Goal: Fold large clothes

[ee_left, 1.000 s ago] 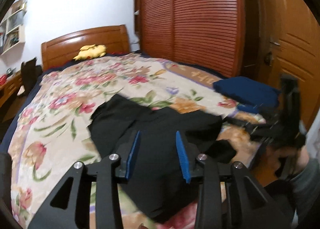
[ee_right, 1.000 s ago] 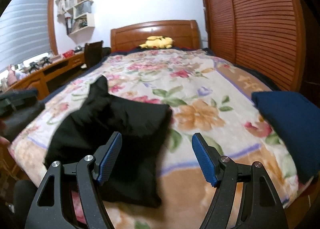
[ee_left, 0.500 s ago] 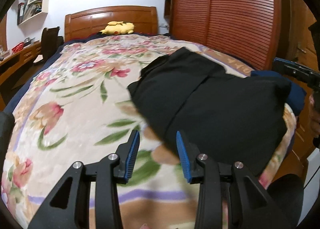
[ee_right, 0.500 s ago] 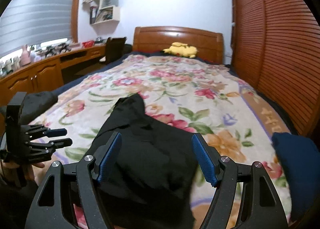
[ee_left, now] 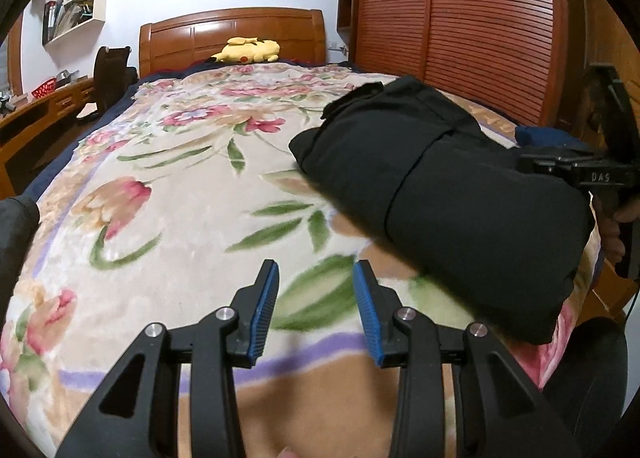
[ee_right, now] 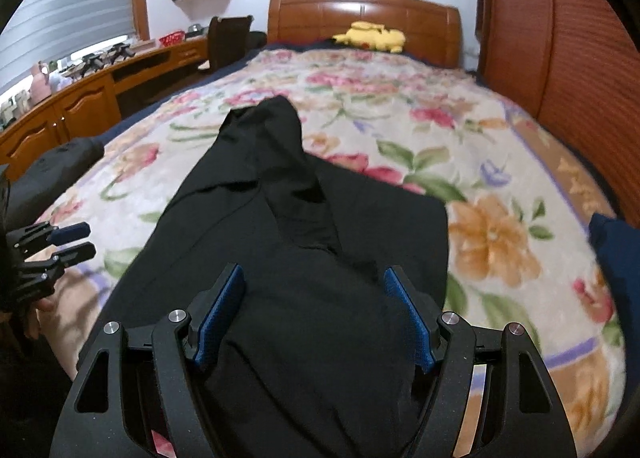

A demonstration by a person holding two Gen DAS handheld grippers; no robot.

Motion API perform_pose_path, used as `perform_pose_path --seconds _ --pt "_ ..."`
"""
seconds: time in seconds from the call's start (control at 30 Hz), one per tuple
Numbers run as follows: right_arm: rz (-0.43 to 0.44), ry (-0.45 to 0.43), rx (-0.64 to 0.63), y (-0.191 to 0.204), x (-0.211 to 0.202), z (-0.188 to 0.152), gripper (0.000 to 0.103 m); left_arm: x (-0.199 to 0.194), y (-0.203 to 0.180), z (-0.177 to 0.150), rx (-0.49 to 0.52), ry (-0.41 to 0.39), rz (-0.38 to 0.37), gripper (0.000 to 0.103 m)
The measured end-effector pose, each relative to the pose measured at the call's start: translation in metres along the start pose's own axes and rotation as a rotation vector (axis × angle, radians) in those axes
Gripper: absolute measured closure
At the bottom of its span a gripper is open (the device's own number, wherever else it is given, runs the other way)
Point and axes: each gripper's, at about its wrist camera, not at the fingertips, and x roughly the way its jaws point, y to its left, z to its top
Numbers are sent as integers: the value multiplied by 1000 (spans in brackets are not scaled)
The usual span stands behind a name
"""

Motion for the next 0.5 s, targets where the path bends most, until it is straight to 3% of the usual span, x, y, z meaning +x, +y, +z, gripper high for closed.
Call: perform_pose_path --seconds 0.07,0.17,0.23,0.33,0.5 --pt "13 9 6 -2 0 -2 29 -3 0 3 -8 -17 -10 66" --pt "43 6 -8 0 -4 -2 43 -4 3 5 -20 -31 -12 66" --pt "48 -1 -36 4 -8 -1 68 -3 4 6 -34 -35 -18 66" --pt "49 -22 -98 17 -18 0 88 -3 3 7 -41 -42 -22 66" --pt "29 -100 -163 30 -48 -1 93 -4 -3 9 -29 -57 -39 65"
